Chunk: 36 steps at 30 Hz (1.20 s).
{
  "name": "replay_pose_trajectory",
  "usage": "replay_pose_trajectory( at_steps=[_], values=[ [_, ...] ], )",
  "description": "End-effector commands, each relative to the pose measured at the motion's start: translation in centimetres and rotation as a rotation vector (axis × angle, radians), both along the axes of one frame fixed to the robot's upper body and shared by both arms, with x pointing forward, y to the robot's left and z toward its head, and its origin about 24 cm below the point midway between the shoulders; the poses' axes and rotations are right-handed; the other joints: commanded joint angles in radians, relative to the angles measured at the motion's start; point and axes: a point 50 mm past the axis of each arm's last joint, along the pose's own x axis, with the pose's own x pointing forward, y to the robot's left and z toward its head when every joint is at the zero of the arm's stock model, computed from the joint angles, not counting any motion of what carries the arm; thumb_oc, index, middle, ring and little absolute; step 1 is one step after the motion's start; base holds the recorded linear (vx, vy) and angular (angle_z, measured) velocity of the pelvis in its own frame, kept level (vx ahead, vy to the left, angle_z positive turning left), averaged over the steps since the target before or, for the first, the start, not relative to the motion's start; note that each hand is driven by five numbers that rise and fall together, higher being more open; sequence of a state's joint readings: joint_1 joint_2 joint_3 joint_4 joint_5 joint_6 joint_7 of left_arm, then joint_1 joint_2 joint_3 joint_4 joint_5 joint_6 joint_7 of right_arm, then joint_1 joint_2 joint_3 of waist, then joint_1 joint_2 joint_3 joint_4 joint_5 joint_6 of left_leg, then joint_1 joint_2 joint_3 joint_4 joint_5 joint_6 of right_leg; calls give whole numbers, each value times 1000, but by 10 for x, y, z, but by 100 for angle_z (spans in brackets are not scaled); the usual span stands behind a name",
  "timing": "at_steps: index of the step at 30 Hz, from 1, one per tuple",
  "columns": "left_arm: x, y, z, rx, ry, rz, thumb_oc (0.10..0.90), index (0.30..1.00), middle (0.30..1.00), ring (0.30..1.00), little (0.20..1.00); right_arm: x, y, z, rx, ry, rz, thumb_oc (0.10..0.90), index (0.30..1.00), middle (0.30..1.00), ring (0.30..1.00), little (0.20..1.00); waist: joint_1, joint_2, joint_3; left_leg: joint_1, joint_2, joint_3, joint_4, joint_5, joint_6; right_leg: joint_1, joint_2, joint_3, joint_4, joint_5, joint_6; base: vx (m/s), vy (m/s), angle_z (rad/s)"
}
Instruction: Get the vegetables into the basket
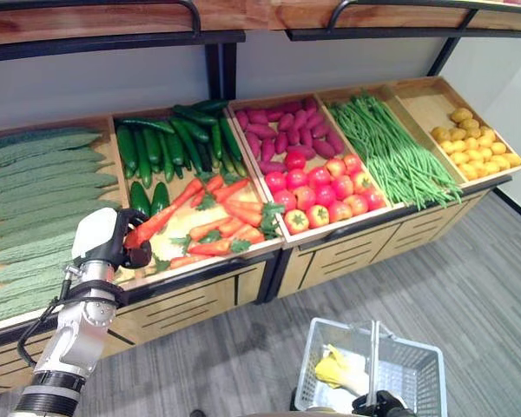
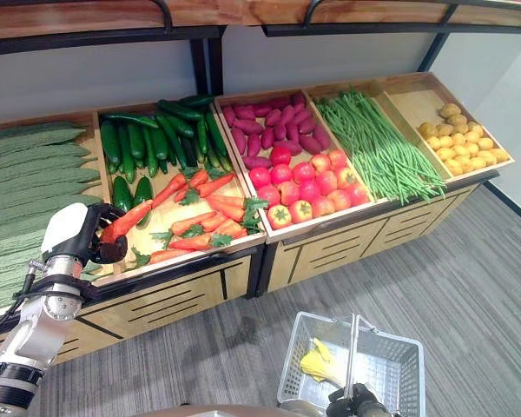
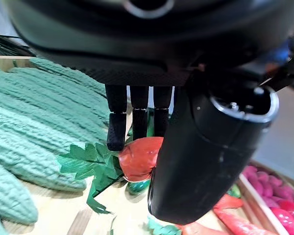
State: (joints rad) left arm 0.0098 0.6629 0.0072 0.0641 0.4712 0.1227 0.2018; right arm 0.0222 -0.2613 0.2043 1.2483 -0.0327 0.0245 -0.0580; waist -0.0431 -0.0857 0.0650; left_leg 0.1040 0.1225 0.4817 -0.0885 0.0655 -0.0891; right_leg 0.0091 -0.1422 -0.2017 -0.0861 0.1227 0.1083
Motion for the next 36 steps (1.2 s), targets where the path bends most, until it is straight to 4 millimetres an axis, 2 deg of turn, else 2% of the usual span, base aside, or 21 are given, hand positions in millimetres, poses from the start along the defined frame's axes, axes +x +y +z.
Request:
replay_pose_trajectory(
  at_steps=[1,6,8,10,11,12,16,29,36],
  values=[
    [6,-11,73,67,-383,-78,400,300,300,300,300,-28,-14,-1,-60,115,64,400,300,300,300,300,8,23,-30,35,-13,-57,1,-47,-18,-30,-25,1,33,23,70,-7,11,4],
    [-3,-28,74,-95,-453,-150,400,300,300,300,300,-28,-14,-1,-64,112,61,400,300,300,300,300,11,24,-36,43,-19,-67,1,-52,-13,-21,-31,-4,38,22,71,-13,14,4],
    [-4,-45,73,-291,-492,-231,400,300,300,300,300,-24,-13,-1,-64,99,51,400,300,300,300,300,8,23,-39,46,-21,-70,1,-53,-11,-19,-36,-7,41,23,71,-33,18,5],
    [-4,-60,67,-571,-498,-308,400,300,300,300,300,-20,-16,1,-74,84,46,400,300,300,300,300,2,27,-38,54,-22,-72,1,-61,-8,-13,-38,-8,44,20,74,-24,29,6],
    [-3,-65,61,-639,-466,-334,400,300,300,300,300,-19,-17,1,-77,76,41,400,300,300,300,300,-1,27,-38,51,-24,-70,1,-54,-6,-17,-39,-5,45,26,71,-28,22,7],
    [-3,-73,58,-779,-450,-377,400,300,300,300,300,-17,-18,2,-78,74,39,400,300,300,300,300,-5,28,-38,55,-24,-68,1,-56,-5,-16,-38,-3,47,26,71,-39,15,4],
    [-2,-93,53,-1044,-405,-485,400,300,300,300,300,-13,-21,3,-79,59,33,400,300,300,300,300,-19,30,-39,64,-29,-55,1,-59,1,-23,-37,10,53,32,72,-18,34,-4],
    [0,-101,65,-1019,-392,-566,400,300,300,300,300,-25,-26,3,-87,54,-65,400,300,300,300,300,-47,27,-19,76,-58,-30,1,-82,23,-45,-60,43,70,45,91,-6,48,-7],
    [9,-111,74,-1022,-402,-618,400,300,300,300,300,-29,-31,5,-106,25,-163,400,300,300,300,300,-95,29,3,76,-95,24,2,-93,37,-93,-81,93,77,97,121,-22,80,-25]
  ],
)
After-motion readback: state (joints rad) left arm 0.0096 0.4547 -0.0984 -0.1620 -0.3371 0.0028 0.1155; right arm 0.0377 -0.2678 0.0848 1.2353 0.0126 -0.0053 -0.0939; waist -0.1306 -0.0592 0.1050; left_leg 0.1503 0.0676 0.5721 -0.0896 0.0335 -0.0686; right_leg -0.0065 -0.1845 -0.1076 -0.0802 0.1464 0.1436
